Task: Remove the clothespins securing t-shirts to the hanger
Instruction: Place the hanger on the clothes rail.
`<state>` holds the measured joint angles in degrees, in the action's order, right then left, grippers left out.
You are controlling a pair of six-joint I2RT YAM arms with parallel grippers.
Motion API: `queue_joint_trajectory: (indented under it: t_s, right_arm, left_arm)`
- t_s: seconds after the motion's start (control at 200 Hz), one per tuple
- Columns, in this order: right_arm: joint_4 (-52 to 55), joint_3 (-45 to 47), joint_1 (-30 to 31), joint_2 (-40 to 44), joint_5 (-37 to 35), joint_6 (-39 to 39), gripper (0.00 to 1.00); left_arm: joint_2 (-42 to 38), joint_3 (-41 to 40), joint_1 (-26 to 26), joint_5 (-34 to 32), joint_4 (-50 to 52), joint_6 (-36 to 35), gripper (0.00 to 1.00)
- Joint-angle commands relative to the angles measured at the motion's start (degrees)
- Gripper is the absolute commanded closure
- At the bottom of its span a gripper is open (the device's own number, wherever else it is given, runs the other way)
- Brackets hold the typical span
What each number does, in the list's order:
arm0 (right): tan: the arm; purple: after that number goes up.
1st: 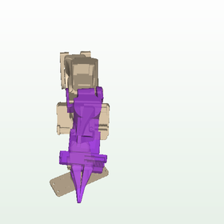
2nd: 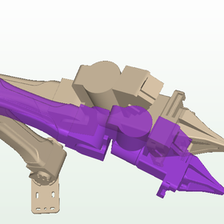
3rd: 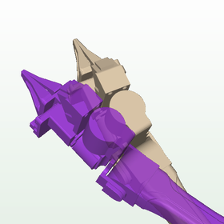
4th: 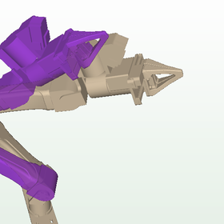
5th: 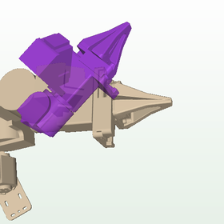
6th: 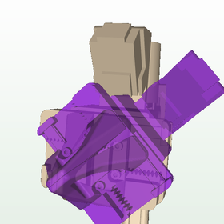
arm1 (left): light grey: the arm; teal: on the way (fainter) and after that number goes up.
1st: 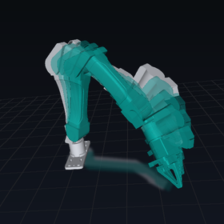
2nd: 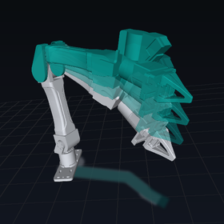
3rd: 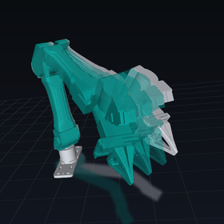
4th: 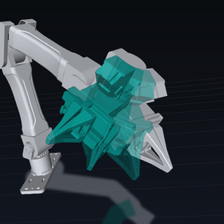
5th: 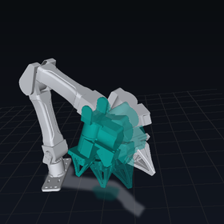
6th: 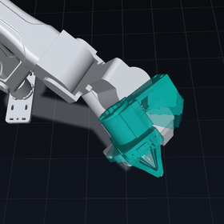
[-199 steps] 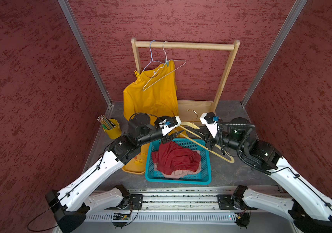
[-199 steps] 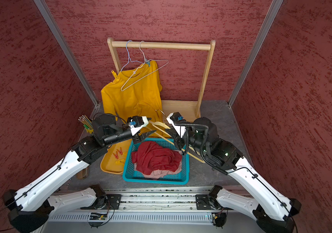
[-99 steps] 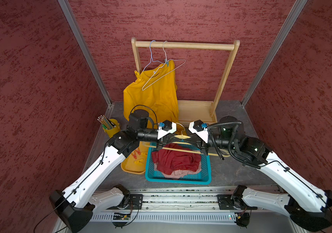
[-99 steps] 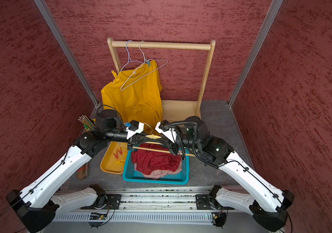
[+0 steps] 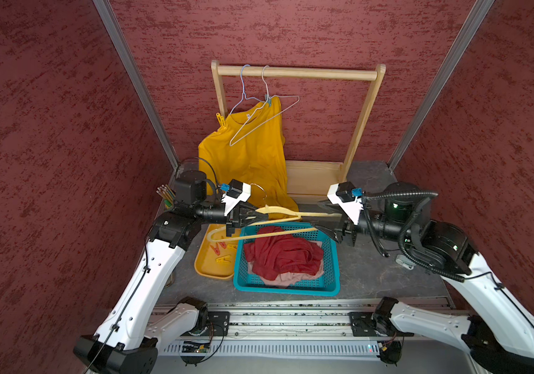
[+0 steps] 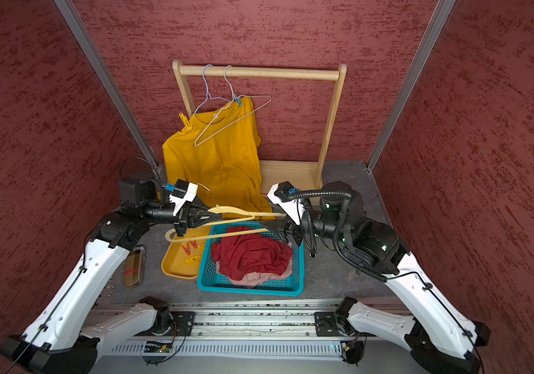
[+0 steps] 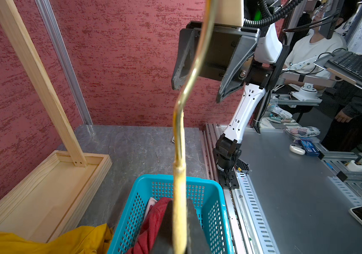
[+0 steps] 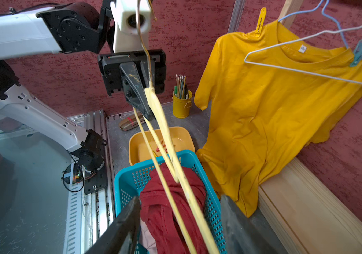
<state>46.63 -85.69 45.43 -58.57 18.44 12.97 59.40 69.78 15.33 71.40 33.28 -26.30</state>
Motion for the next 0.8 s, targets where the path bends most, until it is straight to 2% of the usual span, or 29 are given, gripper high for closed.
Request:
queue_joint_trajectory:
  t_s: [0.0, 0.215, 0.366, 0.431, 0.526, 0.631, 0.691, 0.726, 0.796]
  right_arm:
    - [5.7, -1.0, 0.1, -0.6, -3.0, 0.2, 0.41]
    - [7.4, -0.1, 0.1, -0.1, -4.0, 0.2, 0.56]
    - [8.7, 0.3, 0.1, -0.1, -3.8, 0.1, 0.75]
    - [9.1, 0.7, 0.1, 0.0, -3.3, 0.1, 0.79]
    - [9.1, 1.2, 0.1, 0.4, -3.0, 0.0, 0.79]
    - [9.3, 1.9, 0.1, 0.7, -2.6, -0.3, 0.69]
    - [9.6, 2.1, 0.1, 0.6, -2.6, -0.3, 0.68]
    - [9.7, 2.1, 0.1, 0.6, -2.7, -0.3, 0.70]
    - [9.6, 1.9, 0.1, 0.4, -2.6, 0.0, 0.80]
  left_arm:
    - [-1.6, -0.7, -1.1, 5.2, 2.6, 0.4, 1.00]
    - [-2.6, -2.5, -2.1, 6.2, 2.8, 1.0, 1.00]
    - [-3.0, -2.4, -3.2, 7.4, 1.8, 1.9, 1.00]
    - [-3.1, -2.5, -3.6, 8.2, 0.9, 2.7, 1.00]
    - [-3.0, -2.5, -3.8, 8.8, 0.0, 3.5, 1.00]
    - [-2.9, -2.5, -3.9, 9.4, -0.1, 3.8, 1.00]
    - [-2.9, -2.5, -3.9, 9.8, -0.3, 4.0, 1.00]
    - [-2.7, -2.5, -4.0, 9.8, -0.4, 4.1, 1.00]
    - [-2.8, -2.5, -4.0, 9.8, -0.5, 4.2, 1.00]
